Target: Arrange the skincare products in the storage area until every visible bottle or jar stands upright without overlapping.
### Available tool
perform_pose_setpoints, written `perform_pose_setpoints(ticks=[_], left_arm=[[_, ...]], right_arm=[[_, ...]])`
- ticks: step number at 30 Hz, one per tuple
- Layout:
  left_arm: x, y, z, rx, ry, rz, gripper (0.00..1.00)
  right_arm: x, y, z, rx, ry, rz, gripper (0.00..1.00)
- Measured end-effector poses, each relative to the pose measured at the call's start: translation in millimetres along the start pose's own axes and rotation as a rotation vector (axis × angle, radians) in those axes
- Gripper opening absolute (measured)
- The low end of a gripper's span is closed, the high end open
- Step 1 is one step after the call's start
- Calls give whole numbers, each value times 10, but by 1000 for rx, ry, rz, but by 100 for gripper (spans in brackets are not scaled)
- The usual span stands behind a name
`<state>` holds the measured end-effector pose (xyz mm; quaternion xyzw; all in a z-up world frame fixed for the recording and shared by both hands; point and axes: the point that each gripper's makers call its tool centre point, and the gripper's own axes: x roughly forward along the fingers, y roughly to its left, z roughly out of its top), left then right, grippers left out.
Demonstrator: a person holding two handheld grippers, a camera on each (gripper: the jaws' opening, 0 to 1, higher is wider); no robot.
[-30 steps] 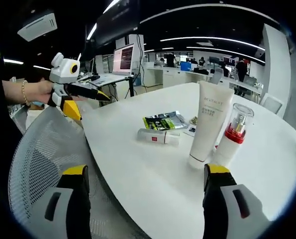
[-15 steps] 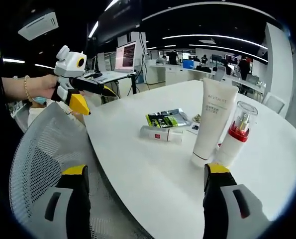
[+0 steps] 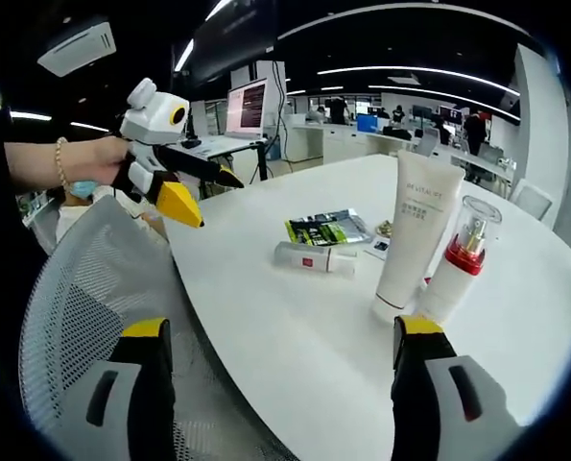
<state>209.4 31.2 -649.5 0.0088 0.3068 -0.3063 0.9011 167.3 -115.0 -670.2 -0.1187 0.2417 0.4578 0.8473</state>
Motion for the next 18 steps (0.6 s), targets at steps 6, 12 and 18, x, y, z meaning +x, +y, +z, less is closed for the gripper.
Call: perform_pose_setpoints(ticks=[6,12,18], left_arm=[[121,71,9,9,44,6,98],[214,58,40,34,78,-8,97],[325,107,39,46,105,-19,96]], right_arm=[[4,-13,-10,1,4,-3,95],[4,-34,-4,6,2,-9,94],[3,-62,-6,14,2,-17,94]])
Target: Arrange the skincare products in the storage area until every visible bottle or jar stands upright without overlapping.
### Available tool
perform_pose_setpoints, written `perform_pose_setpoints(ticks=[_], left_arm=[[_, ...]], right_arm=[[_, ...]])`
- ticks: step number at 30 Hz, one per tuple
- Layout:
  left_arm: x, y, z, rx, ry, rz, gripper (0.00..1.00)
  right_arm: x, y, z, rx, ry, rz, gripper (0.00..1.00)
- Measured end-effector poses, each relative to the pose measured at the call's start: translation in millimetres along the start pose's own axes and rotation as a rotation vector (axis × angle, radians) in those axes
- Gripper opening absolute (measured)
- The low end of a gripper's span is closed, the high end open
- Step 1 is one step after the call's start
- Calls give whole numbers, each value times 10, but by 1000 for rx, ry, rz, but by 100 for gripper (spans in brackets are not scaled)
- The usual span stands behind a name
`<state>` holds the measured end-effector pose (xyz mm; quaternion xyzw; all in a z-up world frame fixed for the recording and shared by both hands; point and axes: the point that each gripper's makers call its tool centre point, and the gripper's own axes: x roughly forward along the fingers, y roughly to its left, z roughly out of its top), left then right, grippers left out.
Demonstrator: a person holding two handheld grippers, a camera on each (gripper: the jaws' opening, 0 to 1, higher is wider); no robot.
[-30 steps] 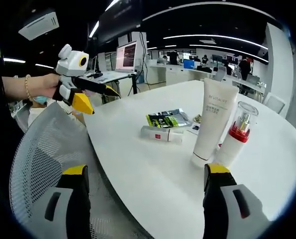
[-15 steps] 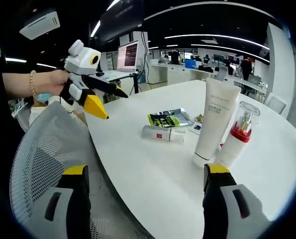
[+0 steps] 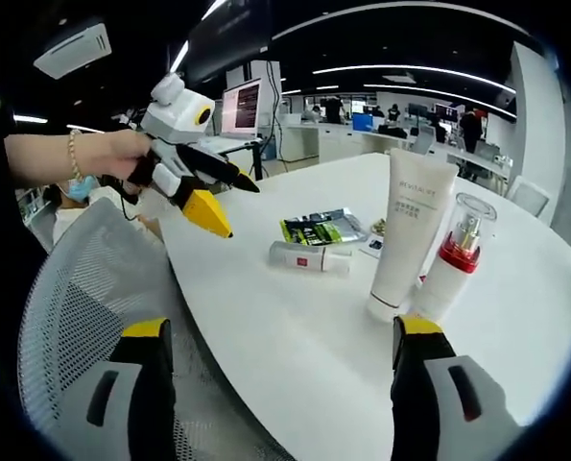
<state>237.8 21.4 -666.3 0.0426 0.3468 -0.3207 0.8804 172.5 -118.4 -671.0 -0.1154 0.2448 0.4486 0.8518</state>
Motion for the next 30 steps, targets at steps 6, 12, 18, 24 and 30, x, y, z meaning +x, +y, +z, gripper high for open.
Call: perform_pose_setpoints(ticks=[6,12,18,24,30], left_arm=[[105,50,-4,19,31,-11,93],[182,97,-43,33,73,-18,90],[262,108,-68,44,109,-25,88],[315,142,-105,59,138,-28,82],[375,181,-158,78,178,-33,77]], right_arm=[[6,4,-20,-3,11,0,94],[7,-9,-30,-6,17,-7,94],[-2,-27,-35,5,19,-17,94],[-2,-42,-49,7,27,-25,93],[-3,-66,-53,4,28,-38,93]])
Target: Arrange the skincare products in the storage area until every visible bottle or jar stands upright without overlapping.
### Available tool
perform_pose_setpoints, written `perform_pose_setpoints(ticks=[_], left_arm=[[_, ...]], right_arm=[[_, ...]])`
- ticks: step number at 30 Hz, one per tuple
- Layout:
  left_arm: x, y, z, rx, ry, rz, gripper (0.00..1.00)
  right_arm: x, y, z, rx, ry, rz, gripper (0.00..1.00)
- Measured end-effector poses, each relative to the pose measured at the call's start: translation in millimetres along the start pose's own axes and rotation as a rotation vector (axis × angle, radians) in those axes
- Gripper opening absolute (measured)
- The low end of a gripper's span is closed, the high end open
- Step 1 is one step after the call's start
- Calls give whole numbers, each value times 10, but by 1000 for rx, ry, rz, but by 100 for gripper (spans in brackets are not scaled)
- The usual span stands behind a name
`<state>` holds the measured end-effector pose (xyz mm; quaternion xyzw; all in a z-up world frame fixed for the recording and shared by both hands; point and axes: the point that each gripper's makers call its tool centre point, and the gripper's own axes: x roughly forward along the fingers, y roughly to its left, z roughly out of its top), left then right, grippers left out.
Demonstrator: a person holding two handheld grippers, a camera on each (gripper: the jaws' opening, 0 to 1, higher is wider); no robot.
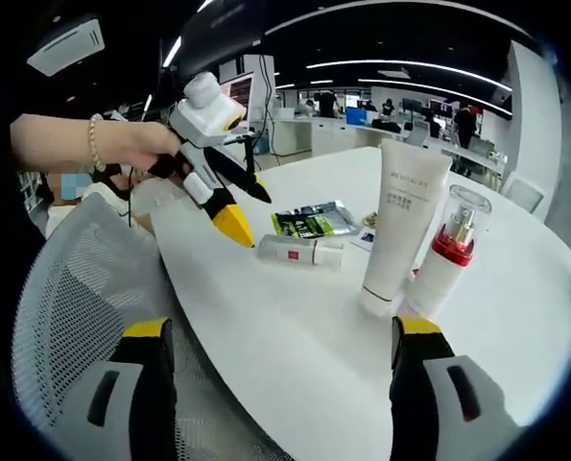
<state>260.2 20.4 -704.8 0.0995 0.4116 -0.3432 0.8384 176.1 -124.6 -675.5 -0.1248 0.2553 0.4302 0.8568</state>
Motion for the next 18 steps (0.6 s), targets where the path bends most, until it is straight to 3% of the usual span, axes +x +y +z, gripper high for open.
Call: perform_pose_setpoints(ticks=[9,13,18], left_arm=[[140,12,-1,20,44,-11,65],[264,50,-26,61,104,-6,59],[338,-4,35,87,124,-11,54]], right_arm=[[-17,-62,19,13,-12,-28,92],[-10,-57,15,-5,-5,-35,92],[-19,-80,13,-5,-3,-48,92]])
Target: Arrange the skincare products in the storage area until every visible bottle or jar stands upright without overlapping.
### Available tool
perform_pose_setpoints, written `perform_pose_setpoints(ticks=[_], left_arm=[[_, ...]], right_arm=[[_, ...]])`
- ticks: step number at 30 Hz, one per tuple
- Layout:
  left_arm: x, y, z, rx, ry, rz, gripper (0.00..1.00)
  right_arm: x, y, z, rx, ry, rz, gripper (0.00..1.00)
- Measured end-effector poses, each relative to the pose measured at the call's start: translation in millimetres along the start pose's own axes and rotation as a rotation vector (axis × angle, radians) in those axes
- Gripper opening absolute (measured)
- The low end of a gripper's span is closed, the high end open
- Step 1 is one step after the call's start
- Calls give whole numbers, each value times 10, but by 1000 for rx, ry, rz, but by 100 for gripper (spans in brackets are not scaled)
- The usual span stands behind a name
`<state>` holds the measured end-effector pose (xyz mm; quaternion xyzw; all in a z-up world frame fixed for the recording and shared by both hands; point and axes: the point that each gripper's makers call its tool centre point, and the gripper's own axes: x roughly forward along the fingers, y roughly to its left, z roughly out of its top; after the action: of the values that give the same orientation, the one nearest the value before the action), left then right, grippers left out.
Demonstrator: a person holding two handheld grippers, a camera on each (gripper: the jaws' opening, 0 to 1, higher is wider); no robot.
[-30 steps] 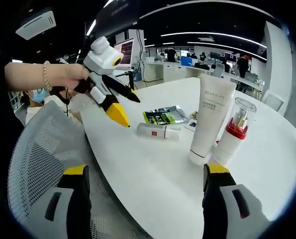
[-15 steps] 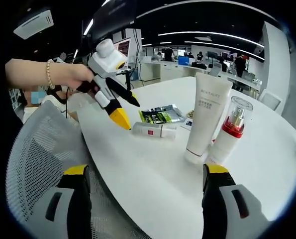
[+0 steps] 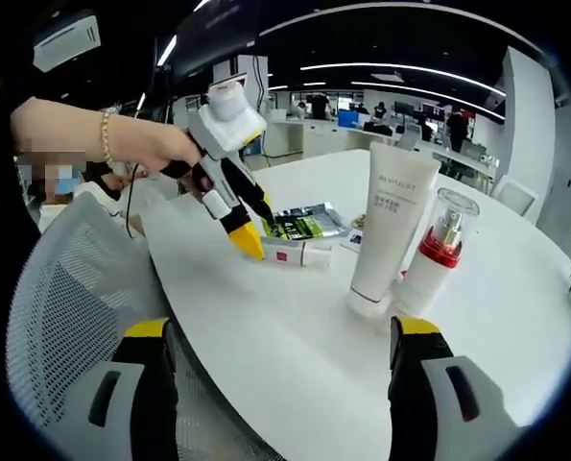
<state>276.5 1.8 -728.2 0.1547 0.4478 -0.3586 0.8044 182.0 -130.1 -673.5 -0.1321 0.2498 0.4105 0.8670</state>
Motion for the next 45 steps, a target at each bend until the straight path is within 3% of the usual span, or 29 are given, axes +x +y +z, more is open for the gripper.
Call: perform_pose_setpoints(ticks=[7,16,27,33,41,45], left_arm=[[161,115,94,74,44,2,50],[300,119,51,149,134,-43,42],[367,90,24,275,214,-37,34],[420,122,-56,276,228,-35,31],[430,128,-49,311,232,-36,27],[443,117,-31,279,209,-29,25]], right_arm=[[8,-15,-17,4,8,-2,92],[10,-31,-28,12,11,-8,92],[14,-64,-49,29,15,-17,90],[23,-79,-65,35,17,-20,90],[22,-99,-80,39,20,-30,89],[15,-102,-76,38,21,-35,89]])
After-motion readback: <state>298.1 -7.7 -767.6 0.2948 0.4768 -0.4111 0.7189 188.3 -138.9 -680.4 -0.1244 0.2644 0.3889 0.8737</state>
